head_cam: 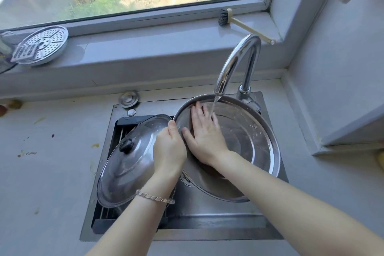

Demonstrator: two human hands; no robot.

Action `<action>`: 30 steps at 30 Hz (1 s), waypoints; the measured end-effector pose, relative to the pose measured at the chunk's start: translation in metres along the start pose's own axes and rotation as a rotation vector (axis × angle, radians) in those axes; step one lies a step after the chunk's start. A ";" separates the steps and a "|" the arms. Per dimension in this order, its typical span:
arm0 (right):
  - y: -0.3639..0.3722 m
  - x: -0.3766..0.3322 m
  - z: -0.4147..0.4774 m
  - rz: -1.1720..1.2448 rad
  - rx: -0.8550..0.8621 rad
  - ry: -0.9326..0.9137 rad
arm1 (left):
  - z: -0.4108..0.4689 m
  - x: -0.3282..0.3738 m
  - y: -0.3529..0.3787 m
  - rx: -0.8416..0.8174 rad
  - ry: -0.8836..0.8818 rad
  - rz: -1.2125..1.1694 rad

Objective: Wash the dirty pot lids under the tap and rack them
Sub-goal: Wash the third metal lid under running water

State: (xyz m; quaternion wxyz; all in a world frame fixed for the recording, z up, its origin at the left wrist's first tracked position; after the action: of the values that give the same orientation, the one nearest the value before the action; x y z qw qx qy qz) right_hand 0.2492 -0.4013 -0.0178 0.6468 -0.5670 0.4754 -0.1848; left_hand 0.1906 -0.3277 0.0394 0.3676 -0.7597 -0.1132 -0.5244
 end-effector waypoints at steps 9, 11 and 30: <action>-0.001 0.008 -0.035 0.087 0.093 -0.685 | 0.010 0.001 0.001 0.092 0.056 -0.082; 0.001 0.019 -0.031 -0.038 0.069 -0.764 | 0.010 -0.004 0.000 0.095 0.024 -0.071; -0.034 0.064 -0.065 0.088 -0.586 0.178 | 0.006 -0.012 0.020 -0.132 -0.174 0.155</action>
State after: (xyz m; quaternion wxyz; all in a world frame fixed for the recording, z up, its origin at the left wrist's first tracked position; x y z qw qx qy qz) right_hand 0.2367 -0.4972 -0.0073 0.4192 -0.6897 0.5873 -0.0605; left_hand 0.2012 -0.3348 0.0185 0.3451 -0.8313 -0.0510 -0.4327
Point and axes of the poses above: each hand's wrist, its own z-axis towards the middle knuckle, its own y-axis out of the palm, x = y × z, the point moved 1 cm from there along z, towards the middle knuckle, and after that the axes turned 9 degrees about -z, right-handed, at the moved point
